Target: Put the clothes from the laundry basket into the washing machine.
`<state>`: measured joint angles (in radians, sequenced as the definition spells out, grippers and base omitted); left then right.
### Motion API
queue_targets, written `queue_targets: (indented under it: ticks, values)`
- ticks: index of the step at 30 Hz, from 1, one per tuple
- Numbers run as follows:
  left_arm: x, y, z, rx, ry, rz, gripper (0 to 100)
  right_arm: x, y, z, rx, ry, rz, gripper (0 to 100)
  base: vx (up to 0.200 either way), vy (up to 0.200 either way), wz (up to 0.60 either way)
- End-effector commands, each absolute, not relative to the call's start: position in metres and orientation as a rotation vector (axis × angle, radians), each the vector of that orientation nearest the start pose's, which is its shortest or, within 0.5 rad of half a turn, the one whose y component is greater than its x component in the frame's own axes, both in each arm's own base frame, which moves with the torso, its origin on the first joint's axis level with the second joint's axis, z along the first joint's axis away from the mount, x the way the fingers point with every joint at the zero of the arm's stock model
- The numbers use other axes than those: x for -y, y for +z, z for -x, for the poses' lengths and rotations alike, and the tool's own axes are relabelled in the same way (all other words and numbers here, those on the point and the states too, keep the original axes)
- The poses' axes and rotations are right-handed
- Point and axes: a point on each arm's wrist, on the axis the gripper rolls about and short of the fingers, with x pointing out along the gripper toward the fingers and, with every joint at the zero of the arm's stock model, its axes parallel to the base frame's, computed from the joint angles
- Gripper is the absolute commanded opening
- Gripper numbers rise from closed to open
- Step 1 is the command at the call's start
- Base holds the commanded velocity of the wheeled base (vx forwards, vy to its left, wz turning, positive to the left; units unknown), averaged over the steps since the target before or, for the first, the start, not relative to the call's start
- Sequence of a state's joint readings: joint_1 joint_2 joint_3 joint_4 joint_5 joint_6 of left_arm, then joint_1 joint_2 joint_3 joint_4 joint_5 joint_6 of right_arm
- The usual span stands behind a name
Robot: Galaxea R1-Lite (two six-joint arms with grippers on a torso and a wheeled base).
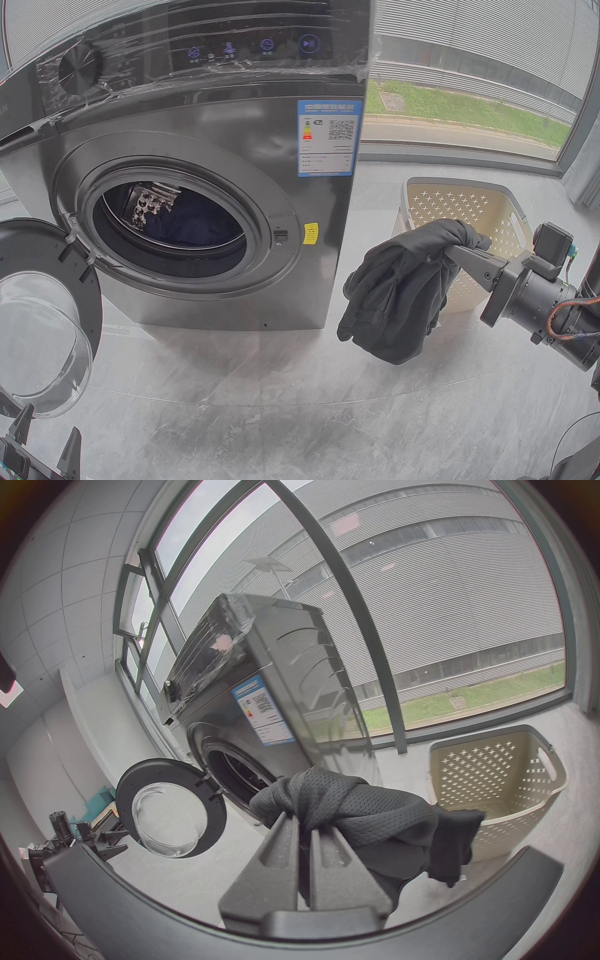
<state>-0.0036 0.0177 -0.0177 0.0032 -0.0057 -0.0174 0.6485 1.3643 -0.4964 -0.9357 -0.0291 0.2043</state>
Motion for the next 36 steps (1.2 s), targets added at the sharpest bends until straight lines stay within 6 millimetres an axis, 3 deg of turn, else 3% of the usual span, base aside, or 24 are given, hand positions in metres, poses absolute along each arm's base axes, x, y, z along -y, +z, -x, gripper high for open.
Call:
queue_targets:
  ticks: [1,5,17,26,36]
  values:
    - [0.0001,0.0761,0.0229,-0.002,-0.009,0.017,100,-0.1285,0.2143,-0.1695,-0.006,0.626,-0.218,0,0.000,0.000,0.00]
    - [0.0001,0.0761,0.0229,-0.002,-0.009,0.018,100,-0.1290,0.2139,-0.1690,-0.008,0.629,-0.217,0,0.000,0.000,0.00]
    - [0.0000,0.0761,0.0229,-0.002,-0.011,0.020,100,-0.1294,0.2132,-0.1689,-0.011,0.632,-0.216,0,-0.200,0.000,0.00]
    - [0.0000,0.0761,0.0229,-0.002,-0.011,0.020,100,-0.1290,0.2127,-0.1691,-0.013,0.629,-0.217,0,0.000,0.000,0.00]
    - [0.0000,0.0761,0.0229,-0.002,-0.011,0.020,100,-0.1297,0.2119,-0.1694,-0.018,0.630,-0.215,0,0.000,0.200,0.00]
